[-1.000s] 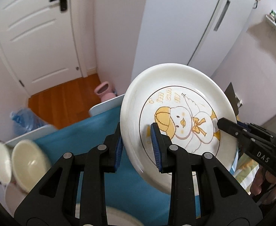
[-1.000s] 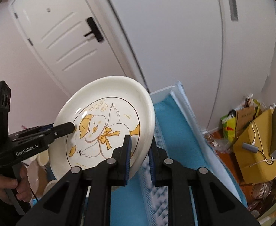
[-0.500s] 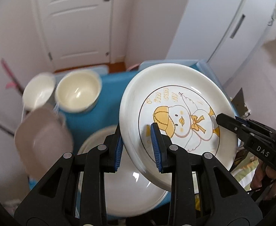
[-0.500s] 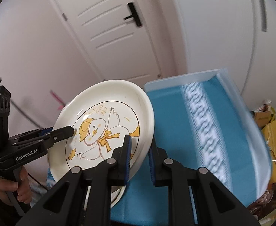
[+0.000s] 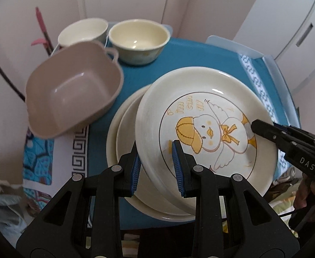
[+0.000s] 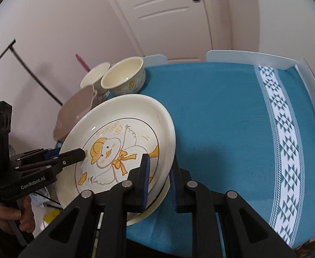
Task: Organize plates and bowls
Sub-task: 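Lower the duck-print plate onto the white plate with both grippers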
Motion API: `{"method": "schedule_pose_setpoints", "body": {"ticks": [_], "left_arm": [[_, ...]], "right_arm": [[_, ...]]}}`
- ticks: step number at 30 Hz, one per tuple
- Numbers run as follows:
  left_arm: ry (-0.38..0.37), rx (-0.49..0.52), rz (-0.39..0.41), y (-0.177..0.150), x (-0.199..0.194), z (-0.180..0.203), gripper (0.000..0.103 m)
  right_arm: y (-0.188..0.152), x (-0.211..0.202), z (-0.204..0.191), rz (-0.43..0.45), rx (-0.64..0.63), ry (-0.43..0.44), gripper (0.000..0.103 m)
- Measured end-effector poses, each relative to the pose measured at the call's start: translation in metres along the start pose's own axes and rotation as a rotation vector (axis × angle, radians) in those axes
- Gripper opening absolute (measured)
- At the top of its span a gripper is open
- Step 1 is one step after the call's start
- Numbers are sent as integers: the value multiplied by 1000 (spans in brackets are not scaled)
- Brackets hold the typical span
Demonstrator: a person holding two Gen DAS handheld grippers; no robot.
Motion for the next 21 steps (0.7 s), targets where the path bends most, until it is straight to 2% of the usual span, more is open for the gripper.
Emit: {"method": "schedule_pose_setpoints", "body": {"ticks": [9, 13, 15, 21], "left_arm": [[16, -43, -12, -17, 18, -6, 25], [45, -26, -12, -20, 20, -2, 25], [69, -8, -7, -20, 21, 1, 25], [217, 94, 7, -18, 21, 8, 25]], "right_arm": [[-6, 18, -3, -24, -85, -17, 16], [-6, 19, -6, -14, -119, -23, 16], [-5, 19, -6, -11, -131, -25, 16], [-5, 20, -7, -1, -167, -19, 16]]}}
Point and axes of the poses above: each gripper's, at about its wrist camera, not at the fingertips, and x roughly the way its jaws point, z to its right, y to its top, the point moved 8 cm from there along x, roughly the way its jaws point, and after that the axes turned 3 degrees about z, right-handed, at the moved point
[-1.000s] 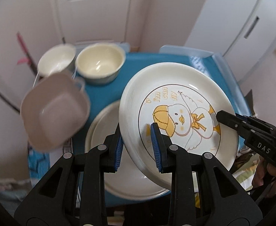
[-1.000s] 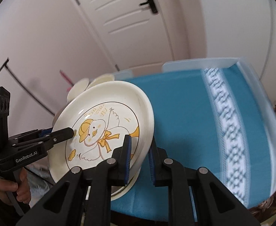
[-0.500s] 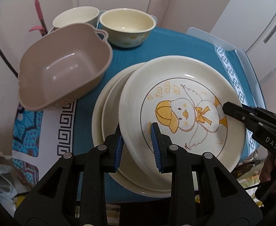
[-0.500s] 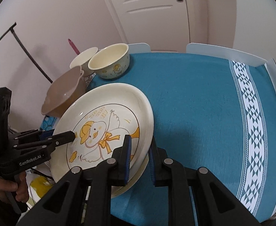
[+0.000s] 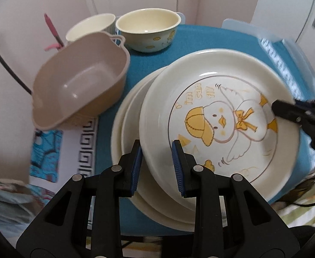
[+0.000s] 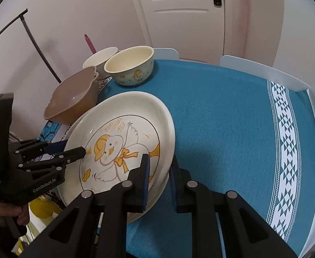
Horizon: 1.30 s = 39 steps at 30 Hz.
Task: Organize plates and bowls
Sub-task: 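Lower the duck-print plate onto the white plate with both grippers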
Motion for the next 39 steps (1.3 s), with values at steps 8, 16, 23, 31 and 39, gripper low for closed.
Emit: {"method": "schedule_pose_setpoints", "body": {"ticks": [8, 16, 23, 31, 39], "left_arm": [[92, 53, -3, -2, -7, -1, 25], [138, 93, 1, -1, -12, 0, 25], [160, 109, 10, -1, -16, 1, 25], [199, 125, 12, -2, -18, -1, 25], [200, 113, 10, -3, -19, -3, 25]], "right_arm": [[-1, 5, -4, -6, -42, 4, 16], [-5, 9, -6, -20, -72, -5, 16], [-6, 13, -7, -22, -86, -14, 16], [-8, 18, -11, -31, -132, -25, 16], [-8, 19, -12, -32, -172, -58, 16]]}}
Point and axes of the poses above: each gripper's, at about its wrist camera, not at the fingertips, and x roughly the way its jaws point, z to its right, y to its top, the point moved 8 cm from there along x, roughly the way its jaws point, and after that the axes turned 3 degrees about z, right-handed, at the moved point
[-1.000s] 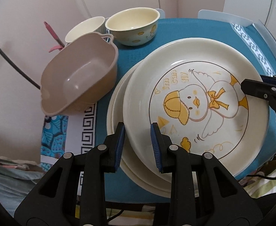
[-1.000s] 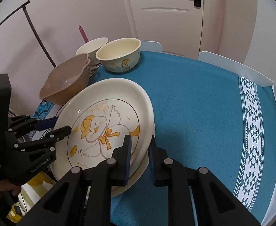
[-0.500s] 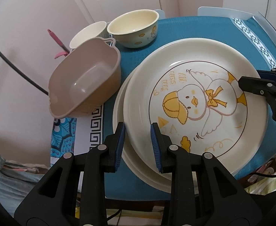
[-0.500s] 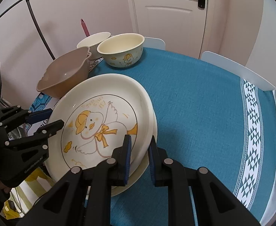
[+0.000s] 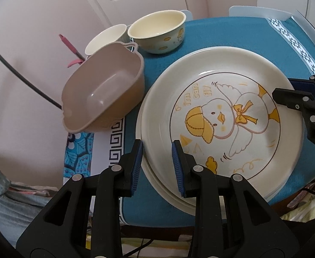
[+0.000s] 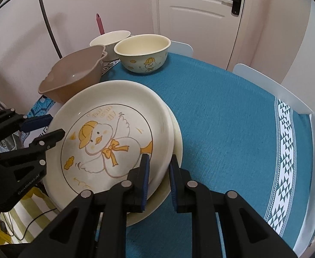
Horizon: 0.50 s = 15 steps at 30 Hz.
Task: Organize plates and bowls
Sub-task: 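Lower the duck-print plate onto the white plate with both grippers, then open both grippers and move them to the taupe square basin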
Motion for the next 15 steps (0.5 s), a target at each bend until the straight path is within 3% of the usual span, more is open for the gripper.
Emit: {"method": "schedule_pose_setpoints", "body": {"ticks": [11, 15], "left_arm": [[-19, -22, -8, 2, 1, -4, 25], [-49, -76, -10, 8, -8, -14, 25]], "right_arm": [[0, 0, 0, -13, -5, -15, 16], [11, -15, 3, 18, 16, -1, 16]]}}
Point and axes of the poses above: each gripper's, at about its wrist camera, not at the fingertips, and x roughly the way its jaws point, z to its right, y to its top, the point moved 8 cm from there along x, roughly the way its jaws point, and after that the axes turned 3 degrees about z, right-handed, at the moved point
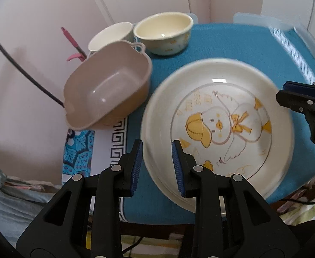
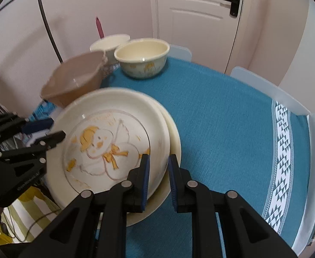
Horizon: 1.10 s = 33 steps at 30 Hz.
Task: Organize plates and bowls
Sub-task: 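Open both grippers and move them to the taupe square basin, then grasp the taupe basin rim with both grippers and lift it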
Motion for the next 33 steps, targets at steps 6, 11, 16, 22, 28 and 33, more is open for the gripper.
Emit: {"method": "schedule_pose_setpoints", "body": {"ticks": [6, 11, 16, 22, 28, 33], "left_arm": [[-54, -192, 93, 31, -40, -41, 26], [22, -354, 189, 43, -68, -94, 103], [21, -455, 149, 42, -55, -137, 103], [-25, -550, 56, 27, -19, -163, 102], [-99, -589, -51, 20, 38, -162, 84], [-143, -579, -110, 20, 73, -154, 64]], "right_arm": [[38, -32, -1, 66, 39, 113, 21], [73, -45, -9, 113, 51, 237, 103], [96, -27, -22, 68, 5, 245, 103], [123, 17, -58, 2, -71, 315, 103], [127, 80, -93, -128, -51, 376, 97], [122, 117, -109, -211, -67, 394, 68]]}}
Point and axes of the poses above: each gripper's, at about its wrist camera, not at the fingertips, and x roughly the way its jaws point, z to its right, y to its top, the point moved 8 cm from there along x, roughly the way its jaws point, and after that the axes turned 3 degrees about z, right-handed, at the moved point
